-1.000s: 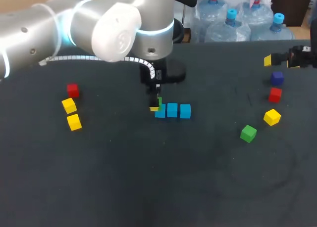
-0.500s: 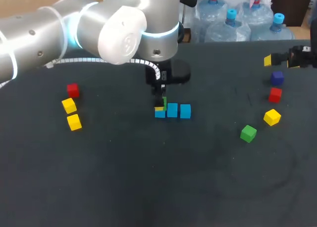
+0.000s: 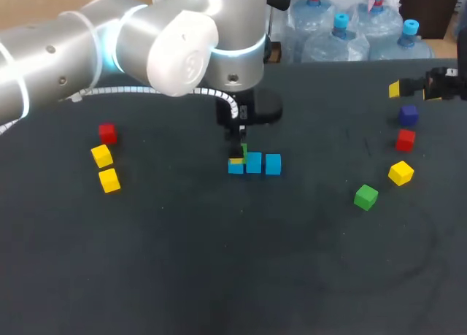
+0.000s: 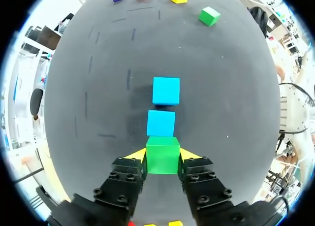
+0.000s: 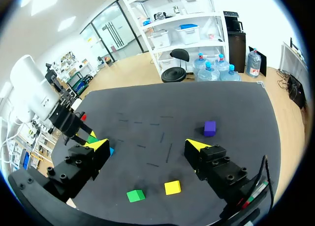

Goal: Place the blue cubes, place green cubes on the blue cubes, place the yellow cubes on the green cubes, then place the red cubes on the yellow cubes, and place purple cube on the red cubes.

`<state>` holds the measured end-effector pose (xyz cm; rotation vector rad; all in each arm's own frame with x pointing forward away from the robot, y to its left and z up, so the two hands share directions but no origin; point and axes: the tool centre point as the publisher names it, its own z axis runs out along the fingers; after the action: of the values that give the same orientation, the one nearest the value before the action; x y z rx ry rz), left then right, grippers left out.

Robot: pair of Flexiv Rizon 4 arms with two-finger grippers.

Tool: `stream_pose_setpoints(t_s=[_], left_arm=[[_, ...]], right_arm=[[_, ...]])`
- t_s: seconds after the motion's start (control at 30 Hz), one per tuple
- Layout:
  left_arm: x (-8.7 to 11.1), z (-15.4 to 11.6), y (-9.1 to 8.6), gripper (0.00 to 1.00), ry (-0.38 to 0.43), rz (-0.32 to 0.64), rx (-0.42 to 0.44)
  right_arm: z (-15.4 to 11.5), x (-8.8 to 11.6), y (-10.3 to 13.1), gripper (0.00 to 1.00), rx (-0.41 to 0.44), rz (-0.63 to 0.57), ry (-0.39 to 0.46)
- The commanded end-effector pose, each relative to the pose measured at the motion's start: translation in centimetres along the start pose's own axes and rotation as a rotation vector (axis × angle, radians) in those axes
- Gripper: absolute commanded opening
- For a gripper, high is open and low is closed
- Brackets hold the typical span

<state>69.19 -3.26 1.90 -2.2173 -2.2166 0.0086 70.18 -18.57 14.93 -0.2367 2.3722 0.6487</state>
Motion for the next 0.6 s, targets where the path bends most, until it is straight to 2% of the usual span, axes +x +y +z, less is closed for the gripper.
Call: stream_pose_setpoints(t_s=[0.03,0.6], left_arm=[[-0.28,0.07,0.28,0.0,0.005,0.001,0.003],[-0.62,0.22,0.52,0.0,0.008,0.002,0.003]], right_arm=[[-0.06,0.02,0.03,1.0,0.002,0.0,0.0],[-0.06,0.02,0.03,1.0,0.002,0.0,0.0]])
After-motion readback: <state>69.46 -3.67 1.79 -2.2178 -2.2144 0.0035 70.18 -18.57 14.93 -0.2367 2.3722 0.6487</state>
